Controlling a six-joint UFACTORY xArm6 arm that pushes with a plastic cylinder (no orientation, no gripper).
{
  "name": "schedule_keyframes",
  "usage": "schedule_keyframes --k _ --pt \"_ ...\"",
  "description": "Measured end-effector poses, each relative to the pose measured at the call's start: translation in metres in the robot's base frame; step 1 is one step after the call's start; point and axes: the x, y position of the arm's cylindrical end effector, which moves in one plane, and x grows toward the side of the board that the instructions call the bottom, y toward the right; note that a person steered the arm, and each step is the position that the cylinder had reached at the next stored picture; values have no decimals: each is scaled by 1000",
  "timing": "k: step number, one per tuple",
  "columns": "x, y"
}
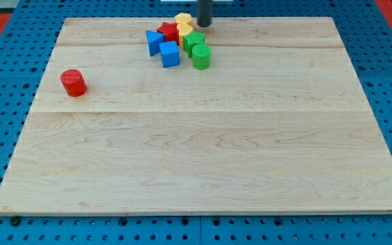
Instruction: Move the yellow hexagon to the top of the blue triangle
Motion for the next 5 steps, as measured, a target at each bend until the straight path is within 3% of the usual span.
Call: schedule_keyframes --k 3,5 --pt "-3 -2" --pt "17 -1"
